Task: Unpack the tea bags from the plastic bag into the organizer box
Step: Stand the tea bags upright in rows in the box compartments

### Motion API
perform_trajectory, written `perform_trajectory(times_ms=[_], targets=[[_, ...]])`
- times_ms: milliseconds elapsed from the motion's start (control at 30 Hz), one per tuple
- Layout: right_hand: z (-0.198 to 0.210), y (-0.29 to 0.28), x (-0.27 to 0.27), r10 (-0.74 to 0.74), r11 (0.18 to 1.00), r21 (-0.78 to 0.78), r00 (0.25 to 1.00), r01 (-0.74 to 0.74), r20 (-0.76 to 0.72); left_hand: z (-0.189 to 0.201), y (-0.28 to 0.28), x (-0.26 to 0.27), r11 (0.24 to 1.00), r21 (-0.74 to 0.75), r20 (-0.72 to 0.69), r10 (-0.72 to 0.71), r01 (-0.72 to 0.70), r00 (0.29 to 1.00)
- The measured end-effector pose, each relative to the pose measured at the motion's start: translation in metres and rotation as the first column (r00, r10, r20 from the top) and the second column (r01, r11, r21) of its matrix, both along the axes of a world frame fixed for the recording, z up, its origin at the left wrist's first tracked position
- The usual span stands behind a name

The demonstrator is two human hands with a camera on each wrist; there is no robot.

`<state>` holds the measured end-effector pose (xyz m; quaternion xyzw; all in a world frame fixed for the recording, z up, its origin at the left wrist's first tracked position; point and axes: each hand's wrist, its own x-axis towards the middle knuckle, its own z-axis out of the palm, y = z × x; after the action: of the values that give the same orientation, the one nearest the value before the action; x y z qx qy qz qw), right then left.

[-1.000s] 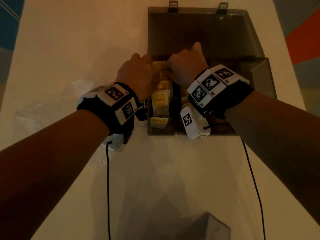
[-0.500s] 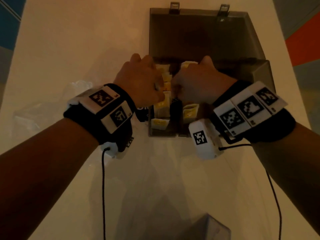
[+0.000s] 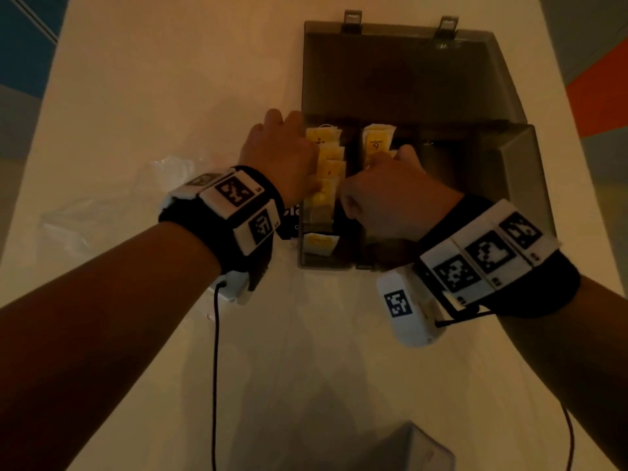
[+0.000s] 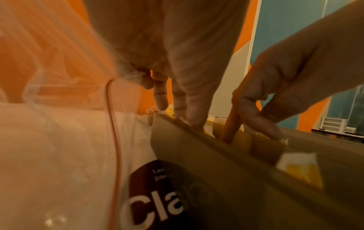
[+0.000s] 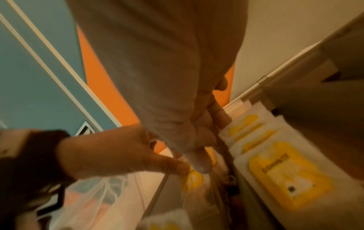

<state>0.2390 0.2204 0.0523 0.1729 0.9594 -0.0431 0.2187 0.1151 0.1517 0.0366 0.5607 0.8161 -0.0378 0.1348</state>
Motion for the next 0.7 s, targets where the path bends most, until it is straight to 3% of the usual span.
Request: perform_trajectory(times_ms=[133,300,433,500,567,700], targets=[[-0.007,-0.01,-0.009,0.104,0.99,0.081,0.981,-0.119,0.166,0.002,-0.006,0.0,0.986,0.129,0.088,0.09,-0.101,0.992],[-0.013,-0.003,-0.013,0.102,0.991,0.067,0.978,-0.115,0.182,0.011,-0.019,-0.013,0.921,0.303,0.199,0.191,-0.246,0.961],[-0.004,0.006,0.0,0.039,0.998,0.04,0.999,-0.039,0.021,0.019,-0.036,-0.017,0.927,0.291,0.289,0.15,-0.236,0.946],[0.003,0.009,0.007,-0.034,0.997,-0.074,0.997,0.029,-0.068,0.018,-0.047,-0.012,0.939,0.286,0.315,0.098,-0.193,0.944],[0.007,0.005,0.01,-0.041,0.986,-0.165,0.998,0.034,-0.042,0.014,-0.057,-0.009,0.943,0.288,0.311,0.075,-0.169,0.948],[-0.007,-0.015,0.007,0.085,0.992,-0.094,0.996,-0.088,-0.033,0.01,-0.065,-0.007,0.936,0.284,0.301,0.118,-0.207,0.946]])
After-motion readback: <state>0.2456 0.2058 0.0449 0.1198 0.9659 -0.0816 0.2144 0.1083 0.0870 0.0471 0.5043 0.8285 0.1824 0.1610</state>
